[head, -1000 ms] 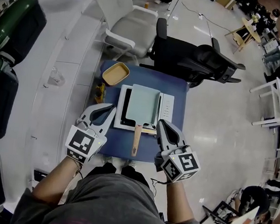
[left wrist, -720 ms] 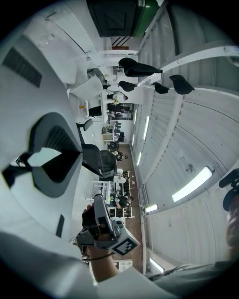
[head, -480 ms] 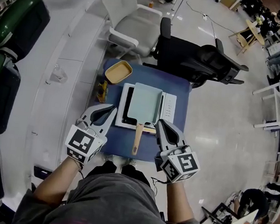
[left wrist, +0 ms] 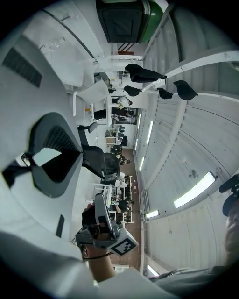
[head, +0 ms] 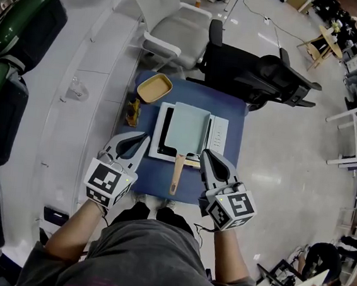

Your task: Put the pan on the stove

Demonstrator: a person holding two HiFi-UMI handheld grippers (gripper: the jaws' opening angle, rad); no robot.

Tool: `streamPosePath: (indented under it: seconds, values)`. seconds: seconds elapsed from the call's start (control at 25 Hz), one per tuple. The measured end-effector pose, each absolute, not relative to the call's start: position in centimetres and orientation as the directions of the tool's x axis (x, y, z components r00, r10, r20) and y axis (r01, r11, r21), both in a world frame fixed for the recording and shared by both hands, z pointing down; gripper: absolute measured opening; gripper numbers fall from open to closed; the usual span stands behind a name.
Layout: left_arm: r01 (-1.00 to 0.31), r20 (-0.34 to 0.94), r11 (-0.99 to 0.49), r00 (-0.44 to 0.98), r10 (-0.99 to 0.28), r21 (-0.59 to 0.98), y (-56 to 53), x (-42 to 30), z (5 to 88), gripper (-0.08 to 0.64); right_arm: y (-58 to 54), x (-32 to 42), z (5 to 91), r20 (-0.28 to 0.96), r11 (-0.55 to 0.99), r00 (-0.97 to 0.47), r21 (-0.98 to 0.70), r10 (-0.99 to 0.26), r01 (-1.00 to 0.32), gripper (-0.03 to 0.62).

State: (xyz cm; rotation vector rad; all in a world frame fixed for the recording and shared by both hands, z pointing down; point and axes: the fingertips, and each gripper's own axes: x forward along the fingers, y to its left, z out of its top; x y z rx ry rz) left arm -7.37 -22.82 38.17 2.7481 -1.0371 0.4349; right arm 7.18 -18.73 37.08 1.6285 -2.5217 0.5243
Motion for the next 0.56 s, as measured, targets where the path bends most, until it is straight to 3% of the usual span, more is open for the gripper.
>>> streamPosePath:
  seconds: [0.56]
  values:
    - [-0.674, 0.326, -0.736, 0.710, -0.624, 0.059, -22.1, -6.1, 38.0, 0.002, -18.0, 8.0, 37.2, 0.258, 0.385, -0.441, -0.240, -0.859, -0.891, 0.003]
